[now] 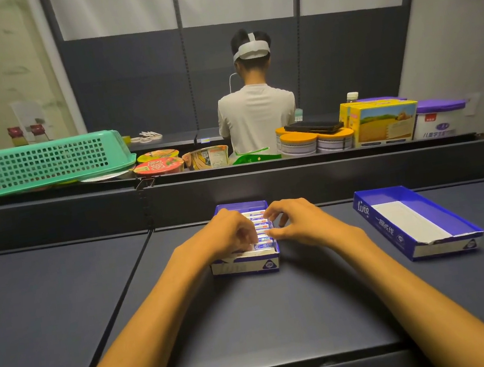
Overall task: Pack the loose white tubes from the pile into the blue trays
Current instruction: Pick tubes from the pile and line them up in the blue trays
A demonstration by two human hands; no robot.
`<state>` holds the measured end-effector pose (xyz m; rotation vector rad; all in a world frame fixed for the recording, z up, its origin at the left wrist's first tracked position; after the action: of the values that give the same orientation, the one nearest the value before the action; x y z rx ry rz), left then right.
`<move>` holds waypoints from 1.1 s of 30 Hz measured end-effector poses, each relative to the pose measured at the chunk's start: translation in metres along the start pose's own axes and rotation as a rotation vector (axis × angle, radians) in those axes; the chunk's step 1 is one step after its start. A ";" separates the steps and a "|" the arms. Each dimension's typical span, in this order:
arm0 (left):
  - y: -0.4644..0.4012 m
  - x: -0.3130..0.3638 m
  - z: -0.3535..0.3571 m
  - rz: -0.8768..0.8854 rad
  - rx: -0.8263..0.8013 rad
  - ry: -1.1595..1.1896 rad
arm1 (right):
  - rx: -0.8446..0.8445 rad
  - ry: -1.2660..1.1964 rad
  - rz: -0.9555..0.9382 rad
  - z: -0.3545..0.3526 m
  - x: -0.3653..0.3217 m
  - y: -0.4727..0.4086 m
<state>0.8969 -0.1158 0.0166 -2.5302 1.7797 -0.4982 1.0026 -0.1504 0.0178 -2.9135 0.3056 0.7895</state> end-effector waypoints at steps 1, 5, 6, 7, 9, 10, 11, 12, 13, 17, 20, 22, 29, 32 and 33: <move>0.000 0.000 0.000 -0.001 -0.005 0.007 | 0.000 0.002 -0.001 0.000 0.000 0.000; 0.002 -0.001 0.001 0.003 -0.029 0.022 | 0.001 0.005 0.000 0.000 -0.002 -0.001; 0.002 -0.001 0.002 -0.001 -0.037 0.017 | 0.001 0.004 0.001 0.000 -0.002 -0.001; 0.002 -0.002 0.003 -0.006 -0.042 0.012 | 0.002 0.002 0.002 0.000 -0.001 -0.001; 0.001 -0.004 0.006 -0.015 -0.046 0.006 | 0.007 -0.005 0.004 0.000 0.000 -0.001; 0.001 -0.004 0.006 -0.015 -0.048 0.003 | 0.010 -0.009 0.008 0.000 0.001 -0.001; 0.000 -0.004 0.007 -0.012 -0.049 -0.002 | 0.010 -0.012 0.011 0.000 0.001 -0.002; -0.001 -0.003 0.006 -0.009 -0.050 -0.007 | 0.008 -0.013 0.014 0.000 0.002 -0.002; -0.001 -0.002 0.006 -0.007 -0.052 -0.013 | 0.007 -0.013 0.015 0.001 0.002 -0.002; -0.003 0.000 0.006 0.004 -0.061 -0.027 | 0.008 -0.011 0.020 0.001 0.002 -0.002; 0.001 0.000 0.003 0.013 -0.041 -0.007 | 0.003 -0.016 0.023 0.002 0.001 -0.001; 0.003 0.000 -0.003 0.012 0.014 -0.006 | 0.003 -0.010 0.023 0.001 0.000 -0.001; -0.004 -0.002 -0.005 -0.027 0.110 -0.047 | 0.001 0.008 0.023 0.000 -0.002 0.000; -0.006 -0.001 -0.003 -0.027 0.092 -0.056 | 0.001 0.011 0.024 0.000 -0.002 0.000; -0.006 -0.001 -0.003 -0.028 0.093 -0.057 | 0.002 0.011 0.024 0.000 -0.002 0.000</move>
<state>0.9017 -0.1125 0.0208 -2.4837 1.6642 -0.4924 1.0010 -0.1502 0.0189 -2.9185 0.3433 0.7772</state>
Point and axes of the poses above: each hand's wrist, its own y-axis away from the middle knuckle, its own z-axis out of the palm, x = y × z, the point moved 10 cm from there along -y, towards the middle knuckle, and after that the axes turned 15 degrees about z, right-handed, at the moved point
